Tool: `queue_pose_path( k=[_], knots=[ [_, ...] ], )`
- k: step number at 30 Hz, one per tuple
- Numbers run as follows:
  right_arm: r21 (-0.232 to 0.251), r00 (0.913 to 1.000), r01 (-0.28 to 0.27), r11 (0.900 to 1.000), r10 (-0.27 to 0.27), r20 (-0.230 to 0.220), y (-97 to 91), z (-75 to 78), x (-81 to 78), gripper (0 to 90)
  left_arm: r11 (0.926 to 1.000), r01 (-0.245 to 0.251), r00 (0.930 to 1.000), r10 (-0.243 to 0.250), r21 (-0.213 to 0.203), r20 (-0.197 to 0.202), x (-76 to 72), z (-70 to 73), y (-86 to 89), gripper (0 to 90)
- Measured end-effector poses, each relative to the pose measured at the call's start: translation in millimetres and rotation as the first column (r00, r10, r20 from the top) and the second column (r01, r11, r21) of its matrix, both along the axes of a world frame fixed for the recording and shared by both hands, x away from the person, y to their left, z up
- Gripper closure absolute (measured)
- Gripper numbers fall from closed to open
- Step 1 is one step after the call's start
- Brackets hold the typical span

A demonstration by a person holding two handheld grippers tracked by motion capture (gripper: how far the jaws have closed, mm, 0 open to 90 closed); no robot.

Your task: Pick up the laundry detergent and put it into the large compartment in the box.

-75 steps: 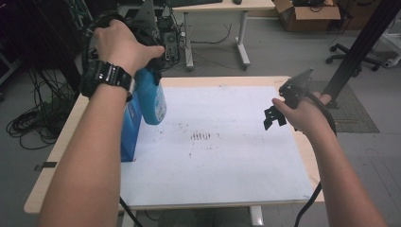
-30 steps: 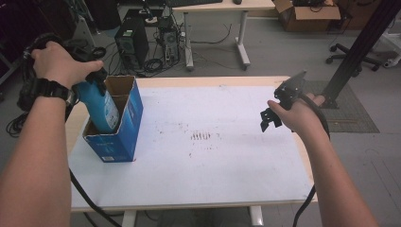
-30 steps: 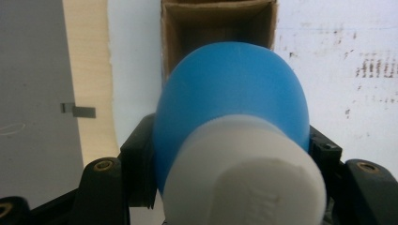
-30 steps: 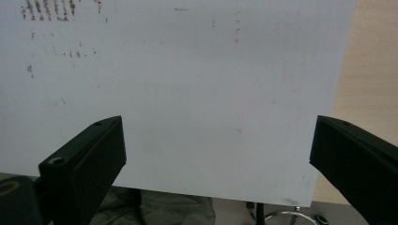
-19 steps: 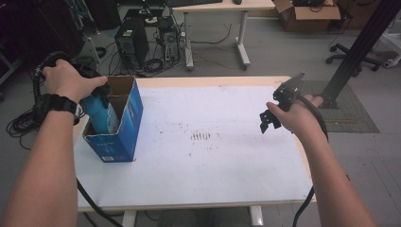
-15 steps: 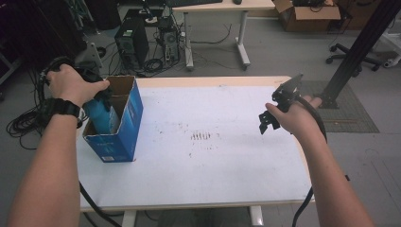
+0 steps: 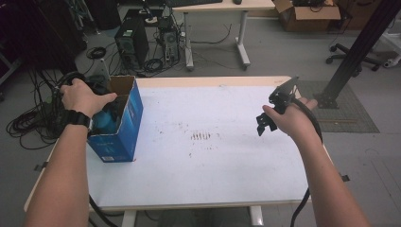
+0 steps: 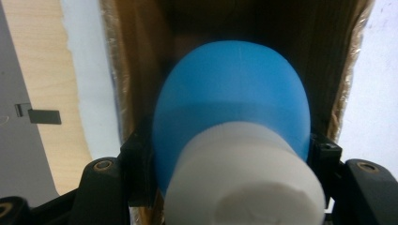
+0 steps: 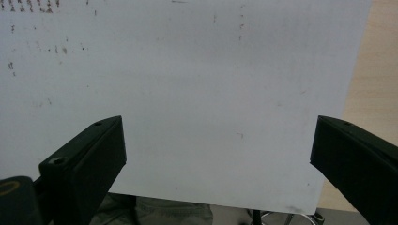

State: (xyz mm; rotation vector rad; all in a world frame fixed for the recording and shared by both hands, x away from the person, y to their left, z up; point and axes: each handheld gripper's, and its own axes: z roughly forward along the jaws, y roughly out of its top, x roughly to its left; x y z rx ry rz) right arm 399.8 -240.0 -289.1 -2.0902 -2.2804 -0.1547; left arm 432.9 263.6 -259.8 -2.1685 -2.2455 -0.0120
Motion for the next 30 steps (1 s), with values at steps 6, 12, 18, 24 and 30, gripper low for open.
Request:
queue_pose_path(
  k=[6, 12, 18, 24, 30],
  knots=[
    [0.001, 1.0000, 0.003, 1.0000, -0.003, -0.005, -1.3, -2.5, -0.3, 3.9, 0.9999, 0.010, 0.9999, -0.010, 0.005, -0.012, 1.3, -9.8, -0.7, 37.4],
    [0.001, 0.9999, 0.005, 1.0000, -0.005, -0.012, -1.9, -4.8, -0.2, 3.8, 0.9999, 0.011, 0.9997, -0.011, 0.007, -0.023, 1.4, -14.9, 0.6, 37.4],
    [0.007, 1.0000, -0.004, 1.0000, 0.004, -0.003, -0.7, -7.2, 0.7, 3.9, 0.9998, 0.018, 0.9996, -0.017, 0.008, -0.023, 2.0, -18.0, 0.7, 37.3],
    [0.014, 1.0000, -0.004, 0.9999, 0.004, -0.001, -0.5, -5.6, 0.8, 3.9, 0.9997, 0.023, 0.9996, -0.023, 0.011, -0.018, 2.6, -18.8, 0.1, 37.2],
    [0.013, 1.0000, 0.004, 0.9999, -0.004, -0.001, -3.3, -3.5, -0.4, 3.8, 0.9997, 0.022, 0.9997, -0.022, 0.010, -0.010, 2.5, -18.3, 0.3, 36.9]
  ],
)
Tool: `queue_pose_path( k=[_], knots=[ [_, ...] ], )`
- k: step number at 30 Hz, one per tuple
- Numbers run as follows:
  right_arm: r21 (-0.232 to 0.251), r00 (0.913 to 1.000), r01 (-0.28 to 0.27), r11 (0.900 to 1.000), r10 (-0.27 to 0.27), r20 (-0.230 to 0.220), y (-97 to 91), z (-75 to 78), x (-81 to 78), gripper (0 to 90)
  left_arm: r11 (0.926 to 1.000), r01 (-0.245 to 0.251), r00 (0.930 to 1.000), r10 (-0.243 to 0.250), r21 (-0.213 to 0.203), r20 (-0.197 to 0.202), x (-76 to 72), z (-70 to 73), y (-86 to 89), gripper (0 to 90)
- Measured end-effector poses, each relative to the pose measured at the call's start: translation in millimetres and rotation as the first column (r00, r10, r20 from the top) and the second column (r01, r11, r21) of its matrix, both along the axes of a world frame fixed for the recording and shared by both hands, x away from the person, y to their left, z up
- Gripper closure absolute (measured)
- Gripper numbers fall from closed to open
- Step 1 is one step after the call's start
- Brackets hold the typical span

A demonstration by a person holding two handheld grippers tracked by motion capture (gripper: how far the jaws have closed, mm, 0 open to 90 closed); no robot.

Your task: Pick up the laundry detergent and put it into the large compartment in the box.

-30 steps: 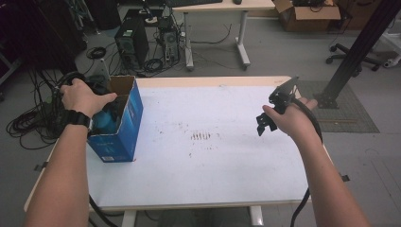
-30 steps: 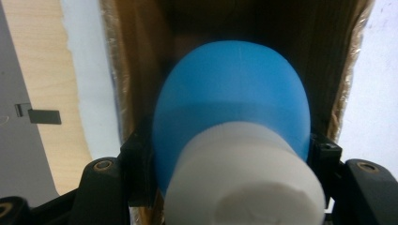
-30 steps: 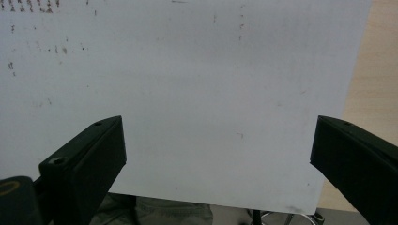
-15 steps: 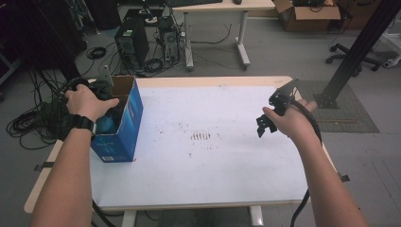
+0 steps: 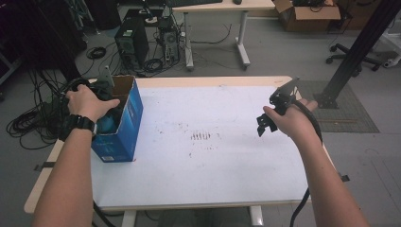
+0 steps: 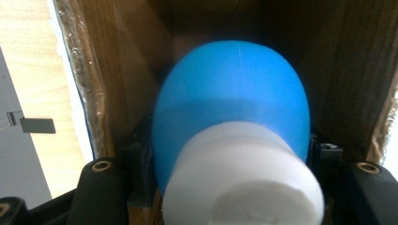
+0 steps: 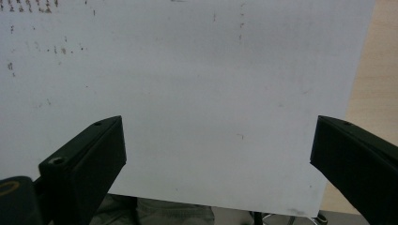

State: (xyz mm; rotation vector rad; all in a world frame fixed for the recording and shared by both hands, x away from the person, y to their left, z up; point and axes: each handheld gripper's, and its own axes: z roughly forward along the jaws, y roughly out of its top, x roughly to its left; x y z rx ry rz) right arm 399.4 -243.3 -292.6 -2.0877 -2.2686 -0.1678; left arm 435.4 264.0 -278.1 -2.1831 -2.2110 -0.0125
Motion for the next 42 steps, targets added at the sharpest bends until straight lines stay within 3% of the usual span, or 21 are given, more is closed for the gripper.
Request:
queue_pose_path(
  k=[9, 27, 35, 42],
  knots=[
    [0.004, 1.0000, 0.004, 1.0000, -0.004, -0.006, -2.1, -1.3, -1.6, 3.9, 1.0000, -0.002, 1.0000, 0.002, -0.007, 0.009, -0.7, 7.0, -1.5, 35.8],
    [0.010, 1.0000, 0.007, 0.9999, -0.007, -0.002, -6.1, 3.3, -5.3, 3.9, 1.0000, 0.009, 0.9976, -0.009, 0.000, 0.069, -5.3, 48.2, -12.7, 31.1],
    [0.014, 1.0000, 0.009, 0.9999, -0.009, 0.001, -7.7, 6.2, -8.3, 3.8, 0.9987, 0.050, 0.9918, -0.049, -0.004, 0.117, -11.7, 80.0, -34.3, 28.8],
    [0.020, 1.0000, 0.002, 0.9998, -0.002, 0.006, -7.0, 8.3, -9.1, 3.8, 0.9962, 0.085, 0.9876, -0.081, -0.021, 0.134, -15.5, 91.1, -60.4, 27.5]
  ],
)
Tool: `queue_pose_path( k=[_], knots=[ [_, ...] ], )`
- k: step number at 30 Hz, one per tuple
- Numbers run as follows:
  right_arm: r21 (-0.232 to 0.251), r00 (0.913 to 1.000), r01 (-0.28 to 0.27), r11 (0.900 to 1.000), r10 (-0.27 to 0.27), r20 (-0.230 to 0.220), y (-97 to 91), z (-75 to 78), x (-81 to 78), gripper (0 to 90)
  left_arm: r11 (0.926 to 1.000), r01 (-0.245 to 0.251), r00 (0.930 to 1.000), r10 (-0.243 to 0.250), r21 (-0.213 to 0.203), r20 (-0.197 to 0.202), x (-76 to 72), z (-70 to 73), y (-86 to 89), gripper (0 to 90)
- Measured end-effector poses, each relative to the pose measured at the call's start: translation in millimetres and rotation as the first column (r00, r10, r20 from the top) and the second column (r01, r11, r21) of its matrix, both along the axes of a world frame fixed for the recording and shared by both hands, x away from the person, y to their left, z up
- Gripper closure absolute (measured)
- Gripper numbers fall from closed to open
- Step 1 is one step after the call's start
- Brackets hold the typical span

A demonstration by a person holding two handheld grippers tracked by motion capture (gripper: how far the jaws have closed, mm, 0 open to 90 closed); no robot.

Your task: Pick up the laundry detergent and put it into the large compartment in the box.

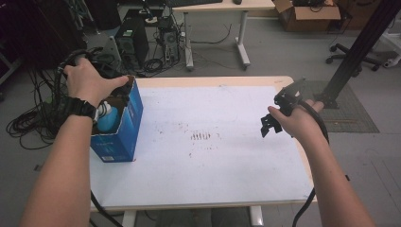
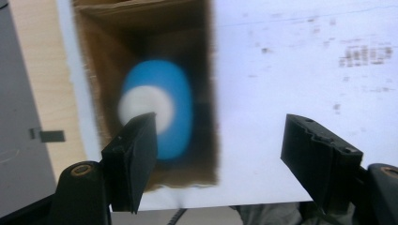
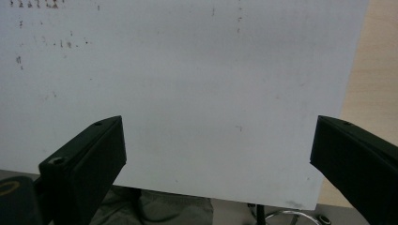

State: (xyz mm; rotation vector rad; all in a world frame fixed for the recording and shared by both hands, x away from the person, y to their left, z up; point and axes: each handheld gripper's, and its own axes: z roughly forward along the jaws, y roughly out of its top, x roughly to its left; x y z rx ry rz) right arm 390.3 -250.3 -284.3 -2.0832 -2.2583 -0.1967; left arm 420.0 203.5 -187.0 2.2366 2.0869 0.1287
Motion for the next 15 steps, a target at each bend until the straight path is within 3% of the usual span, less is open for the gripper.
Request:
queue_pose_path(
  k=[8, 15],
  knots=[
    [0.003, 1.0000, -0.007, 1.0000, 0.007, 0.004, 0.9, 1.9, -3.4, 3.8, 0.9982, 0.060, 0.9982, -0.060, 0.003, -0.006, -4.0, -4.3, -42.0, 27.0],
    [0.010, 0.9999, -0.011, 0.9999, 0.011, 0.007, -1.2, 1.0, -7.7, 3.8, 0.9927, 0.117, 0.9926, -0.117, -0.030, -0.031, -5.8, -24.4, -84.1, 22.2]
  ],
)
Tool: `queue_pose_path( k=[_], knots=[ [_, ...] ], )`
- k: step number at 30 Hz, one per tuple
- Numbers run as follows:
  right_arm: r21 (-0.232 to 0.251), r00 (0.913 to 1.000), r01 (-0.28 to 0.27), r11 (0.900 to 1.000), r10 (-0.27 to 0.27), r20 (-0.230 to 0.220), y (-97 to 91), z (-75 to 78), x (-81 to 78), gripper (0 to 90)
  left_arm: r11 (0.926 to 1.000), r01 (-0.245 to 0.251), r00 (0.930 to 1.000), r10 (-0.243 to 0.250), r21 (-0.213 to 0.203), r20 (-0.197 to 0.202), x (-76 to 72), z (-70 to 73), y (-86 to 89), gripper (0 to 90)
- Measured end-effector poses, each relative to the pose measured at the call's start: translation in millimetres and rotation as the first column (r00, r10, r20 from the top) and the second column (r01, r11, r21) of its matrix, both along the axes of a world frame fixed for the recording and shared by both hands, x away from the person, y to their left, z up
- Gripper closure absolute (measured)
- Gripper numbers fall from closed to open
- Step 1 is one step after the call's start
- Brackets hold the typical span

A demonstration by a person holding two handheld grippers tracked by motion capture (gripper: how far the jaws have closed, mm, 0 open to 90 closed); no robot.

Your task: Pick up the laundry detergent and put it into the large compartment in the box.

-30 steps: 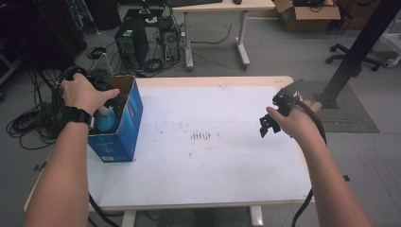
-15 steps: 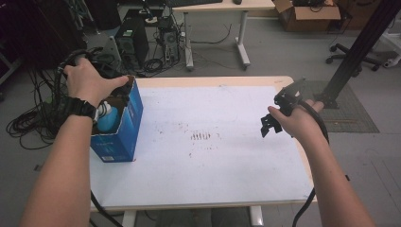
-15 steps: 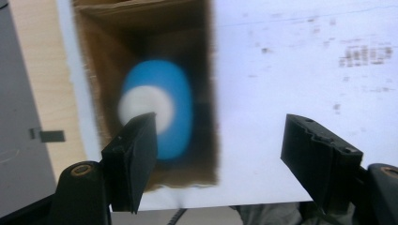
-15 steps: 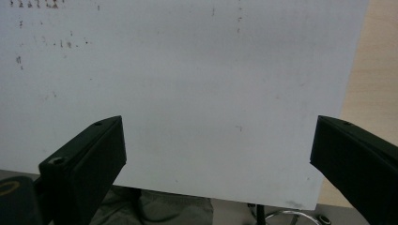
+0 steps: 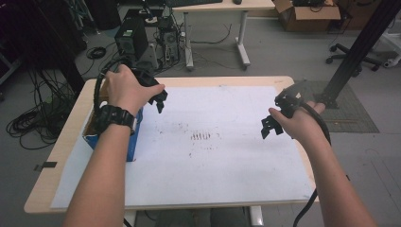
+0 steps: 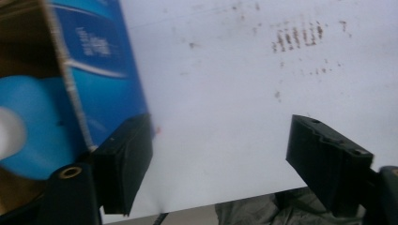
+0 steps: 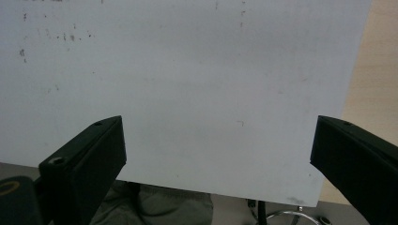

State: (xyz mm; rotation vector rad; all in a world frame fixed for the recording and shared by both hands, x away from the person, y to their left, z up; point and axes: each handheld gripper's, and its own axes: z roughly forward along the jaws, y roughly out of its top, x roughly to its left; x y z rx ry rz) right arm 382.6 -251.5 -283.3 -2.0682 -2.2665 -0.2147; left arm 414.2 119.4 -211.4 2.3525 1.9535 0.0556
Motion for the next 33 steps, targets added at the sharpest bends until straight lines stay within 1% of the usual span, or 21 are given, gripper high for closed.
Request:
queue_pose_path(
  k=[1, 2, 4, 5, 7, 8, 12, 15, 16, 18, 20, 24, 27, 33],
  knots=[
    [0.001, 1.0000, 0.002, 1.0000, -0.002, 0.001, -0.2, 0.3, -0.7, 3.8, 0.9999, 0.009, 0.9999, -0.010, -0.010, -0.005, -0.4, -2.9, -5.6, 21.9],
    [0.001, 1.0000, 0.002, 1.0000, -0.002, 0.001, -0.2, 0.3, -0.7, 3.8, 0.9999, 0.009, 0.9999, -0.010, -0.010, -0.005, -0.4, -2.9, -5.6, 21.2],
    [0.000, 1.0000, -0.002, 1.0000, 0.002, 0.004, -1.9, 0.7, -2.7, 3.7, 0.9992, 0.033, 0.9993, -0.034, -0.021, -0.016, -1.0, -8.8, -15.7, 20.2],
    [0.002, 1.0000, 0.002, 1.0000, -0.002, 0.000, -2.3, 0.8, -3.4, 3.8, 0.9990, 0.039, 0.9991, -0.039, -0.020, -0.016, -1.1, -10.4, -18.8, 19.1],
    [0.003, 1.0000, 0.004, 1.0000, -0.004, 0.003, -4.0, 0.7, -4.5, 3.7, 0.9984, 0.046, 0.9986, -0.047, -0.034, -0.023, -1.8, -13.8, -25.1, 17.8],
    [0.003, 1.0000, 0.004, 1.0000, -0.004, 0.003, -4.0, 0.7, -4.5, 3.7, 0.9984, 0.046, 0.9986, -0.047, -0.034, -0.023, -1.8, -13.8, -25.1, 16.2],
    [0.008, 1.0000, 0.001, 1.0000, -0.001, 0.001, -6.9, -0.7, -6.9, 3.7, 0.9966, 0.067, 0.9972, -0.069, -0.049, -0.030, -3.7, -19.5, -35.9, 13.7],
    [0.010, 1.0000, -0.004, 0.9999, 0.003, 0.003, -7.5, -1.9, -7.6, 3.8, 0.9967, 0.063, 0.9976, -0.065, -0.052, -0.024, -4.3, -20.8, -38.8, 12.3],
    [0.015, 1.0000, 0.000, 0.9999, 0.000, -0.001, -7.5, -2.3, -8.2, 3.8, 0.9965, 0.069, 0.9970, -0.071, -0.047, -0.031, -4.9, -22.3, -41.5, 10.2],
    [0.015, 1.0000, -0.003, 0.9999, 0.003, 0.002, -8.0, -2.6, -8.4, 3.7, 0.9967, 0.067, 0.9972, -0.069, -0.045, -0.030, -5.1, -22.9, -42.6, 9.2],
    [0.017, 1.0000, -0.001, 0.9999, 0.001, -0.001, -8.9, -3.0, -9.1, 3.7, 0.9959, 0.079, 0.9961, -0.081, -0.043, -0.035, -6.0, -24.4, -45.5, 8.6],
    [0.017, 1.0000, -0.001, 0.9998, 0.001, -0.002, -10.3, -2.9, -9.4, 3.8, 0.9955, 0.082, 0.9959, -0.084, -0.046, -0.032, -6.7, -25.4, -47.4, 5.8],
    [0.017, 1.0000, -0.003, 0.9998, 0.002, 0.004, -11.0, -3.1, -9.7, 3.7, 0.9950, 0.087, 0.9954, -0.089, -0.049, -0.034, -7.4, -26.3, -48.4, 5.1],
    [0.016, 1.0000, 0.004, 0.9999, -0.004, 0.000, -12.2, -3.2, -10.9, 3.8, 0.9943, 0.094, 0.9951, -0.096, -0.048, -0.026, -8.4, -28.1, -51.7, 5.1]
  ],
)
